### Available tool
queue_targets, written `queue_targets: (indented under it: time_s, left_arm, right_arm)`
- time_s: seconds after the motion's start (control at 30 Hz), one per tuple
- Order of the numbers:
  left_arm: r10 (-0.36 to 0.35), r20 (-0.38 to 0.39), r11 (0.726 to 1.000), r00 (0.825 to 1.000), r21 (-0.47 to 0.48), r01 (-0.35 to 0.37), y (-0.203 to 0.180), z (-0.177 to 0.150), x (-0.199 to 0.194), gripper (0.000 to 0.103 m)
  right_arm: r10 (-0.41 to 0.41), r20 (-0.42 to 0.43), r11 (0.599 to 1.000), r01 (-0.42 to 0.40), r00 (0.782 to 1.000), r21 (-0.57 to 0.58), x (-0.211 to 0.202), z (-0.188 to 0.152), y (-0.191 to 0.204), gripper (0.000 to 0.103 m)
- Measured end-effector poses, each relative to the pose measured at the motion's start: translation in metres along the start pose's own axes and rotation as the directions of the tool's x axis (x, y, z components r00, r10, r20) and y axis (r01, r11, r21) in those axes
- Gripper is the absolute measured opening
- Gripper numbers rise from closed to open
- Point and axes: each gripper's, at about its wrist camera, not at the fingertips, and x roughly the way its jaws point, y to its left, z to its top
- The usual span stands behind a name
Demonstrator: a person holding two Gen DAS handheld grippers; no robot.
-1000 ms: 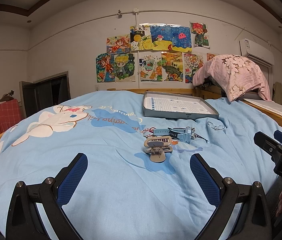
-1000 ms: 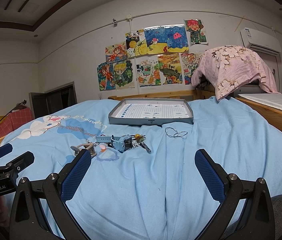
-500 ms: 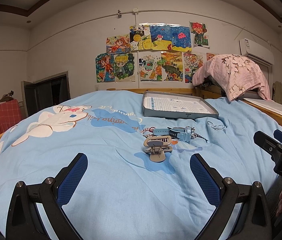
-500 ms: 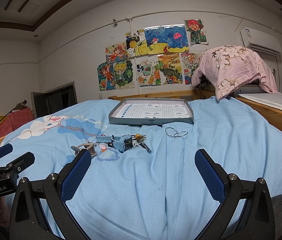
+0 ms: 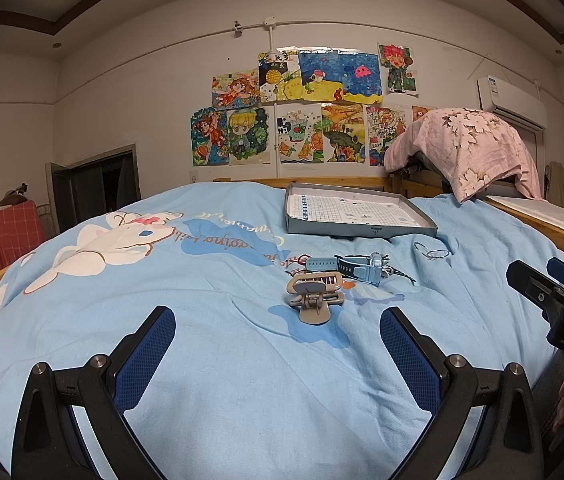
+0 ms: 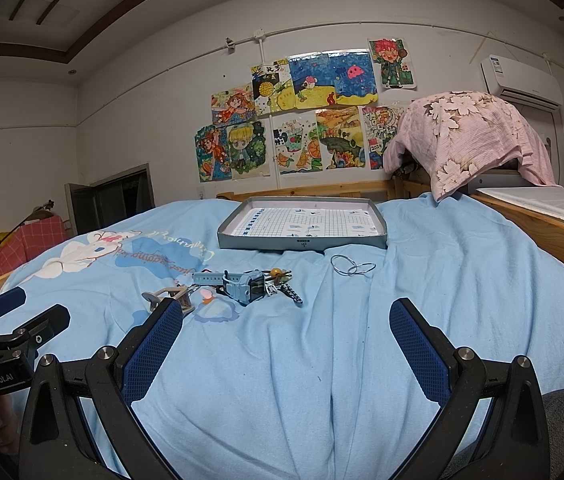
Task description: Organize jewelry
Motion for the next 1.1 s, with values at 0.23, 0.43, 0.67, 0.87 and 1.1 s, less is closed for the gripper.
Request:
queue_targets:
  time_s: [0.23,0.43,0.67,0.87,1.1]
  left_arm:
    - [0.001,0.001,1.0,1.0,0.0,-0.001,0.0,0.0,0.0,0.103]
    - [0.0,-0.002,1.0,1.0,0.001,0.0,0.0,0.0,0.0,0.103]
    - [-0.041,-0.054,0.998,0.998,-0.048,0.039,0.004,-0.012,0.021,0.103]
    - [-0.081,-0.104,0.995,0.991,-0.073,0.074,0.008,0.001,0.047,0.103]
    - [-0.116,-0.143,0.993,0.983,-0.045,0.111,-0.003,0.019,0.088,0.103]
  right_arm:
    - [0.0,-0.001,1.0,0.0,1.0,0.0,0.0,0.0,0.0,0.102]
    - [0.0,0.0,1.0,0.0,1.0,0.0,0.0,0.0,0.0,0.102]
    - [0.016,-0.028,1.0,-0.016,0.999,0.012,0.004,0.004,-0.003,0.102]
    - [0.047,-0.082,0.999,-0.048,0.995,-0.013,0.023,0.012,-0.003,0.102]
    - [0.11,-0.12,0.983,-0.125,0.987,-0.132,0.06,0.05,-0.007,0.102]
